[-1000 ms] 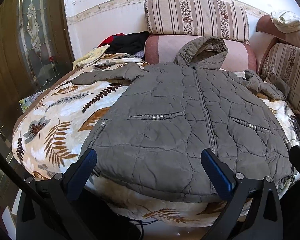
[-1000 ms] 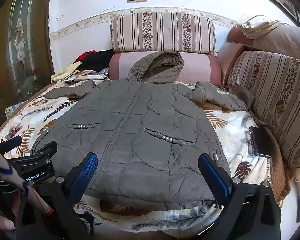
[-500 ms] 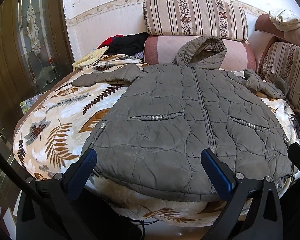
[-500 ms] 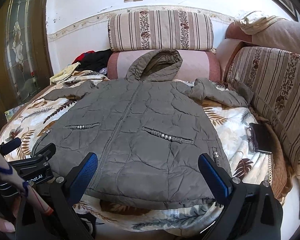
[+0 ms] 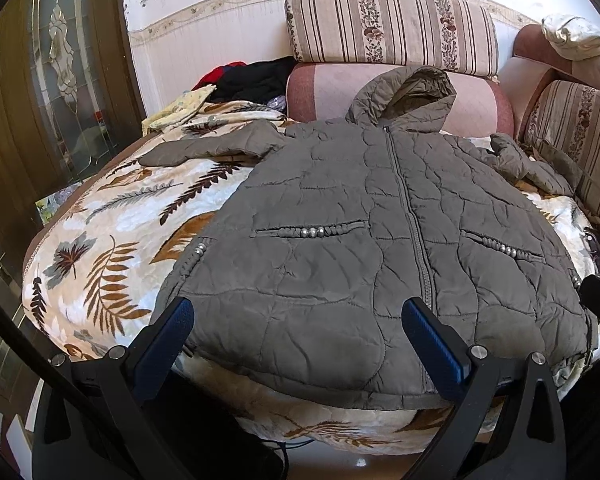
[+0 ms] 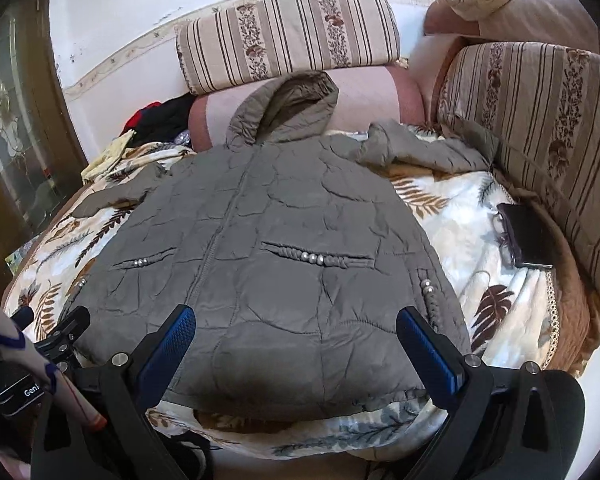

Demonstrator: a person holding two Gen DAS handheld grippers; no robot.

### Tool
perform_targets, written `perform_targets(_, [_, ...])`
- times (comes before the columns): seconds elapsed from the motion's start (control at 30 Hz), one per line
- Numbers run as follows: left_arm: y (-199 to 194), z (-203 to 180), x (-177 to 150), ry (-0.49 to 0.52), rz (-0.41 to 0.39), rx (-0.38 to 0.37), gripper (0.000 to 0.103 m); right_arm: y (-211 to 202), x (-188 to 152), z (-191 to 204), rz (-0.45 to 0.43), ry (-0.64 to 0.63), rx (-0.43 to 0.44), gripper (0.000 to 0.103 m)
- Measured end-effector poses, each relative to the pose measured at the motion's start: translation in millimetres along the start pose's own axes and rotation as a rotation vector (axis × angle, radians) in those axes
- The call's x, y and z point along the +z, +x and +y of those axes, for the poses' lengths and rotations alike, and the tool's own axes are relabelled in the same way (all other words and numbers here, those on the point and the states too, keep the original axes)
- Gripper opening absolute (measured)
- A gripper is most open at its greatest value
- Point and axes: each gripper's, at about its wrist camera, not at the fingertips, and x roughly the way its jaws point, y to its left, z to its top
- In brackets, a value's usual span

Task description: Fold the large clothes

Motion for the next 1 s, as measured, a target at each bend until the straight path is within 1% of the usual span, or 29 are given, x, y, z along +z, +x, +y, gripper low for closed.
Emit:
perform_targets(0.17, [9,0,0,0.004,0.014,-0.007,0.103,5,0,5,0.011,-0.028,-0.006,0.102])
perform_targets(0.3, [15,5,9,0.008,-0.011,0.012,0.103,12,2,1,0.031,-0.016,-0.013,0.102])
perform_targets(0.43, [26,19,40,-0.026,-0.030,0.026,0.103,16,11,-6,0.044,0.000,-0.027,0.102])
perform_targets(0.53, [31,28,68,-0.060,-0.066,0.035,0.103,17,23,-14,0.043,0.020,-0.051,0.102])
perform_targets(0.63, [39,29,96,-0.072,-0.095,0.044,0.103,17,32,-23,0.035,0.046,-0.070,0.102])
perform_targets(0.77, [59,22,124,-0.092,-0.102,0.018,0.103,18,38,-32,0.043,0.073,-0.099,0.102])
perform_targets(0.83, [76,13,139,-0.094,-0.083,0.002,0.103,23,36,-34,0.060,0.076,-0.109,0.102])
perform_targets(0.9, [102,5,157,-0.107,-0.038,-0.019,0.103,29,33,-33,0.096,0.076,-0.110,0.102])
perform_targets(0.97, [124,-3,166,-0.111,-0.011,-0.045,0.103,38,31,-33,0.136,0.081,-0.099,0.102])
perform_targets(1.0, [137,-8,168,-0.102,0.001,-0.045,0.103,40,30,-33,0.147,0.080,-0.097,0.102])
